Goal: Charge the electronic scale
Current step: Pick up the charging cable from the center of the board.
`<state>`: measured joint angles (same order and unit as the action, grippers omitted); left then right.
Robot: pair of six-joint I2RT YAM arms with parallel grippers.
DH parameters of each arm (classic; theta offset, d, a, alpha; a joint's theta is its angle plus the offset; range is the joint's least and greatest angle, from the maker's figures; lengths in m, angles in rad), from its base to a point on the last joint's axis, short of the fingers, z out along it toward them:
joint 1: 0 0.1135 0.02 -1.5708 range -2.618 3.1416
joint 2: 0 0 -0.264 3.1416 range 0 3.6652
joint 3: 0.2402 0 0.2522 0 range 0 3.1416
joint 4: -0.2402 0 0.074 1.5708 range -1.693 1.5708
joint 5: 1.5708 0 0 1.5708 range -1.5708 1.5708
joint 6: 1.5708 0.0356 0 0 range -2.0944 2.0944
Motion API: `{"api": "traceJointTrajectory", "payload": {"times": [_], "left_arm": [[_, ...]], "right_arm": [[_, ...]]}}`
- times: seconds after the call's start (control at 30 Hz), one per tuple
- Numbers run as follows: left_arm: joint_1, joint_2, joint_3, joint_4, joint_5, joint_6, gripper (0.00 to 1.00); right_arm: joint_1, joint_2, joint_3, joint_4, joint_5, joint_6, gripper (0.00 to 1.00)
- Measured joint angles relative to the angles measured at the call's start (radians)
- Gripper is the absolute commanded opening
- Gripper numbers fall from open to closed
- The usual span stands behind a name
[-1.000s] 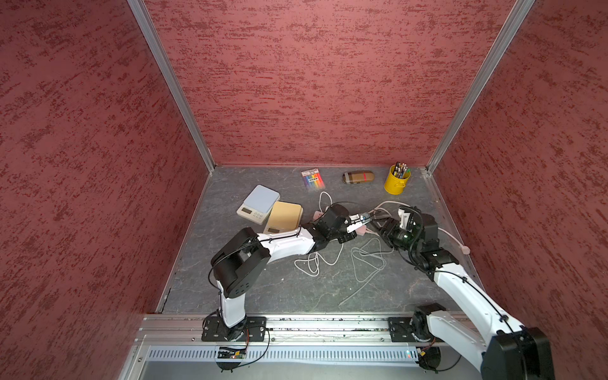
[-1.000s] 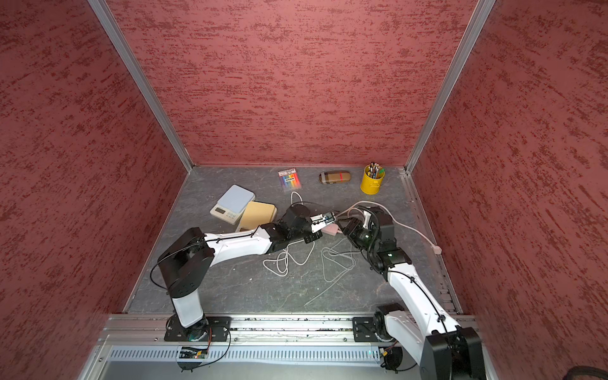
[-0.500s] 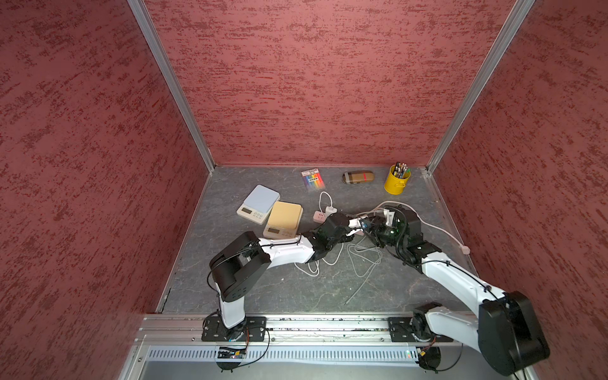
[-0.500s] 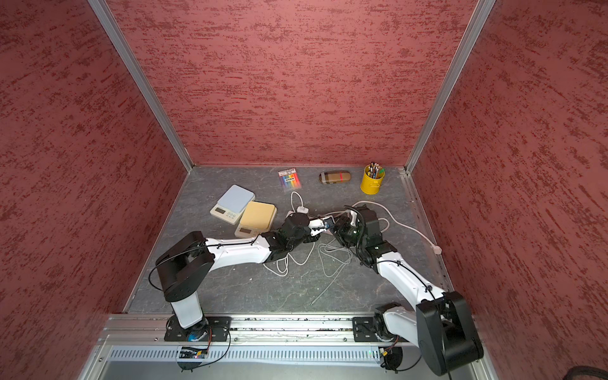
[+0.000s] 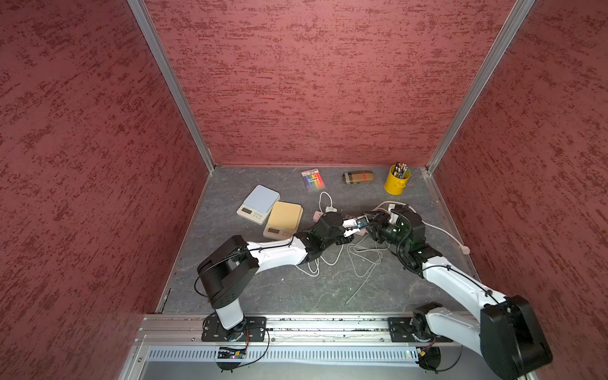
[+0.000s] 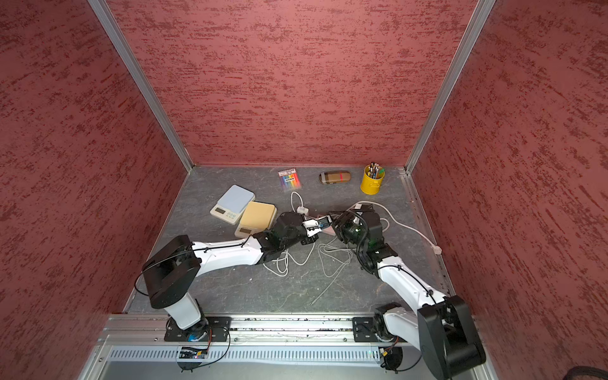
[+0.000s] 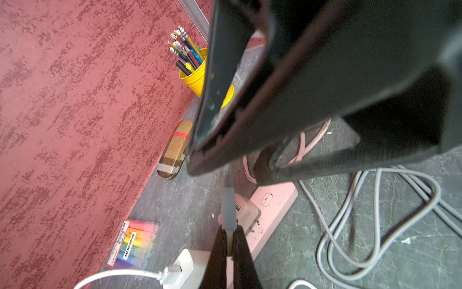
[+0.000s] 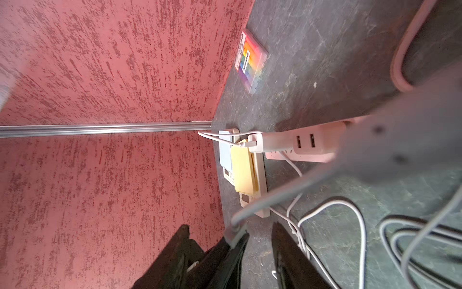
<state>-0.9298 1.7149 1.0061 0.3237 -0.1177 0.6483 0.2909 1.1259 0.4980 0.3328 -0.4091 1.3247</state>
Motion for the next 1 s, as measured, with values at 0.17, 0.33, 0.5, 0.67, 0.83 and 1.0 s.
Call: {"api": "traceJointTrajectory", "payload": {"times": [0.17, 0.33, 0.5, 0.67, 0.83, 1.0], "left_arm": [[0.001, -0.002, -0.007, -0.014, 0.036, -0.006, 0.00], [-0.014, -0.001, -0.007, -0.014, 0.044, -0.002, 0.00], [-0.018, -0.003, -0.007, -0.003, 0.037, 0.009, 0.03], [-0.021, -0.016, -0.018, -0.011, 0.048, 0.002, 0.61], [0.056, -0.115, -0.019, -0.138, 0.285, -0.150, 0.64], [0.257, -0.183, -0.004, -0.188, 0.612, -0.366, 0.61]], "right_arm": [[0.002, 0.042, 0.010, 0.017, -0.006, 0.006, 0.50], [0.006, 0.095, 0.034, 0.016, -0.010, 0.002, 0.36], [0.006, 0.127, 0.051, 0.014, -0.013, -0.011, 0.00], [0.007, 0.129, 0.061, 0.015, -0.024, -0.078, 0.00], [0.007, 0.129, 0.106, 0.042, -0.082, -0.257, 0.00], [0.007, 0.143, 0.187, 0.037, -0.188, -0.454, 0.00]]}}
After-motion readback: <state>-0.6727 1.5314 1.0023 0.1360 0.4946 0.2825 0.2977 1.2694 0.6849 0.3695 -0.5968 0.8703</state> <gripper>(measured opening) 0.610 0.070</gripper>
